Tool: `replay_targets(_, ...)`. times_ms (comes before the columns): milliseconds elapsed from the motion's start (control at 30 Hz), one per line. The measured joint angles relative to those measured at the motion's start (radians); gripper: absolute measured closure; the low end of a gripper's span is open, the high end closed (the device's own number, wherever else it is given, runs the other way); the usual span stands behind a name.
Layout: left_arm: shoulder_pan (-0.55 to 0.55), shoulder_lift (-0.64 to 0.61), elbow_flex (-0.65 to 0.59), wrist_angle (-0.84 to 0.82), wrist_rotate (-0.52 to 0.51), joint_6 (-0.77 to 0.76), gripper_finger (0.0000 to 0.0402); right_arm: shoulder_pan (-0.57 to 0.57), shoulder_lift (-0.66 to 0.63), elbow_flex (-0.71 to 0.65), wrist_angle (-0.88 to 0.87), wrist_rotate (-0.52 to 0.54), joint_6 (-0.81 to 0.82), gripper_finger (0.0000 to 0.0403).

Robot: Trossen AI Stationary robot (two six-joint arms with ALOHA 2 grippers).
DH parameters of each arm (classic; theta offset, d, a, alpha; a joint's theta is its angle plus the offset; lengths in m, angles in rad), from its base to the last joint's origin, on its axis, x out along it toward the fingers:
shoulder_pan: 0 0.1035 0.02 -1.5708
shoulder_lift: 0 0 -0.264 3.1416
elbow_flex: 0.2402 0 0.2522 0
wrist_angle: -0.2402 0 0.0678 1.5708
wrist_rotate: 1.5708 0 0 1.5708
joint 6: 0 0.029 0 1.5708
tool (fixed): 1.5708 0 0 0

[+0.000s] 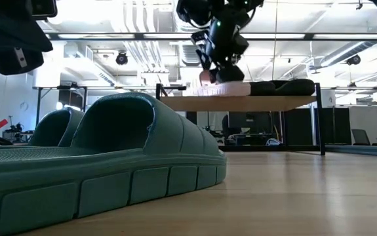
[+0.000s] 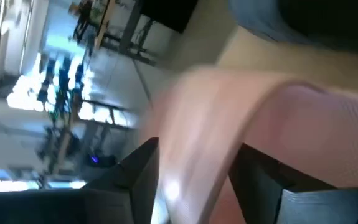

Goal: Pick and place slides into the shelf
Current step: Put the right pink slipper onto the shelf

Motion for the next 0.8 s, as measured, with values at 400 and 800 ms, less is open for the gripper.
replay_targets(400,0.000,0.001,0.000,0.027,-0.029,0.000,0.0402,0.028,-0.015,0.232,0.015,-0.054,-0.736,0.0220)
replay_targets(800,0.000,0.001,0.000,0.034,-0.050,0.000,0.0402,-0.008,-0.018,0.126,-0.164,-0.187,-0.449,0.0219)
